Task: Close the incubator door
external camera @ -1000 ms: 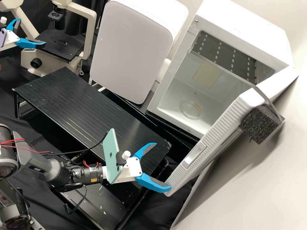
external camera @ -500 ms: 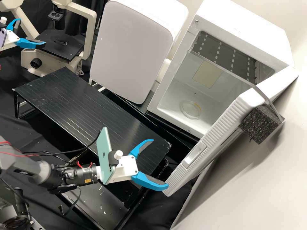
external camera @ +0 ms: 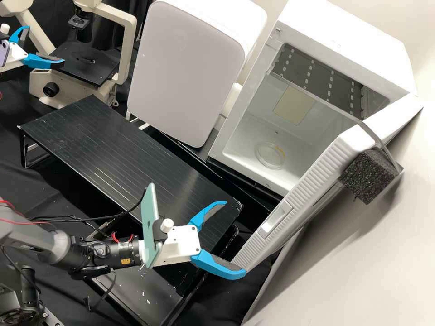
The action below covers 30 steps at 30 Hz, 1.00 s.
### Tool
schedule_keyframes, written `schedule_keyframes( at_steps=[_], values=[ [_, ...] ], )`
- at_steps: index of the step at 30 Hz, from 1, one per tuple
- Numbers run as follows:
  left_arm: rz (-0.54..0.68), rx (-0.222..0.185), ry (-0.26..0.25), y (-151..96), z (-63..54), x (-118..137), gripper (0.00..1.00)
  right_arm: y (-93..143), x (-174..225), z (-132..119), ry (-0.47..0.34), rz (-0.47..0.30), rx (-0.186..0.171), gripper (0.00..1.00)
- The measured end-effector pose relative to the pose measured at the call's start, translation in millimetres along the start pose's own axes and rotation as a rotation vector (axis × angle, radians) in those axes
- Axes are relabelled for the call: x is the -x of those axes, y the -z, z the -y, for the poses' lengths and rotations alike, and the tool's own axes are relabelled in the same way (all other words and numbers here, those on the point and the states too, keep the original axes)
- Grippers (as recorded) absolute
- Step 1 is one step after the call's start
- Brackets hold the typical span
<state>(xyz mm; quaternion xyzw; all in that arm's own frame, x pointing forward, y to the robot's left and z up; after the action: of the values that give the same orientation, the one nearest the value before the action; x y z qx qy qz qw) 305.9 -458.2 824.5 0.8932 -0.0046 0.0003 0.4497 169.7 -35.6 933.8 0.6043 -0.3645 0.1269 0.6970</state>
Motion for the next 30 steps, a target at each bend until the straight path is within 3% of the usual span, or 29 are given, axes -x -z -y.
schedule_keyframes(
  at_steps=[14, 20, 30],
  values=[
    [0.000, 0.000, 0.000, 0.0, 0.0, 0.0, 1.00, -13.0, -17.2, 20.3, 0.071, 0.050, 0.012, 1.00],
    [0.000, 0.000, 0.000, 0.0, 0.0, 0.0, 1.00, -8.6, -16.9, 24.3, 0.113, 0.002, -0.041, 1.00],
    [0.000, 0.000, 0.000, 0.0, 0.0, 0.0, 1.00, -5.3, -13.4, 22.7, 0.143, -0.031, -0.194, 1.00]
  ],
)
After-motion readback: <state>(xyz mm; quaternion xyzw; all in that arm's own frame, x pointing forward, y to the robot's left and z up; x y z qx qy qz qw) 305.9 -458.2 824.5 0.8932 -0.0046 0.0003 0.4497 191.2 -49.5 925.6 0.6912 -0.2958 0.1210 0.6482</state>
